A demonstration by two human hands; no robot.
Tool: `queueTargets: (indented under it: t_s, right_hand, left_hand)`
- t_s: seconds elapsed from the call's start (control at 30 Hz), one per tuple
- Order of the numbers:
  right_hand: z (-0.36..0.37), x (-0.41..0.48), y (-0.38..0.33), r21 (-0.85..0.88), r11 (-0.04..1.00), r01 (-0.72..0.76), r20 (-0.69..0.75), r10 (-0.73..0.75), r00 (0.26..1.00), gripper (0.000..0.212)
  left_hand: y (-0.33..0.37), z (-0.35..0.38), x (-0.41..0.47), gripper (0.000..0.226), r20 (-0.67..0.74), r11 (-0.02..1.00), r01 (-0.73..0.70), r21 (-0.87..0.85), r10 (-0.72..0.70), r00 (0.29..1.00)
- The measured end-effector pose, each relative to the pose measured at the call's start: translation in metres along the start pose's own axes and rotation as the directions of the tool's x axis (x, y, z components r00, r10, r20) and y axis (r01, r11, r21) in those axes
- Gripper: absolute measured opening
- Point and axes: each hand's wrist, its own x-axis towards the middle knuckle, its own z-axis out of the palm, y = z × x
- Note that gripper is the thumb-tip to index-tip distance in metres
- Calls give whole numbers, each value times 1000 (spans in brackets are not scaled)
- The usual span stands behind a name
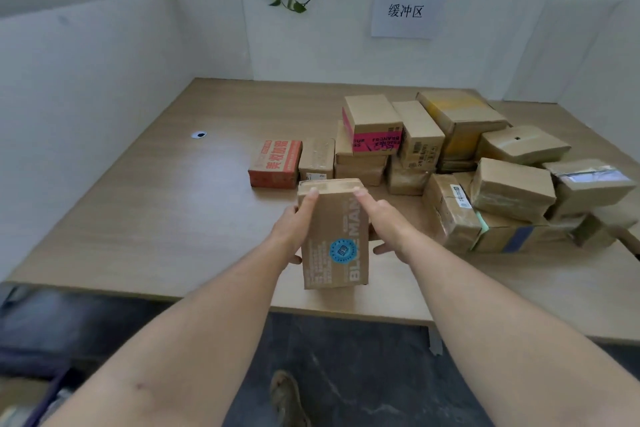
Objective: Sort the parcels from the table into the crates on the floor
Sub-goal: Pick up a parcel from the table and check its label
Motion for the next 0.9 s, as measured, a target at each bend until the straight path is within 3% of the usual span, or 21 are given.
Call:
queueTargets:
  t_s: [0.1,0.23,0.43,0.73,0.9]
  right_hand:
    - [22,-6,-10,-36,998,43,14,-42,999,81]
    - [53,-11,-21,-59,993,102,57,-98,994,50]
    - [104,-20,-37,-93,987,134,164,-118,979,37]
    - [235,-65,-63,-201,956,213,398,-119,910,31]
    - [317,-106,-75,-191,946,263,526,-128,841,63]
  left_hand:
    - [-10,-22,-13,71,-59,999,48,-21,-49,997]
    - [-27,-55,-23,51,-120,994,73,-77,-82,989]
    - [-58,-105,-43,36,-168,987,70,-145,-94,981]
    - [-127,-219,-115,69,-282,949,132,-287,-215,935]
    - [-173,-285,-168,75,-304,928,160,-336,-268,914]
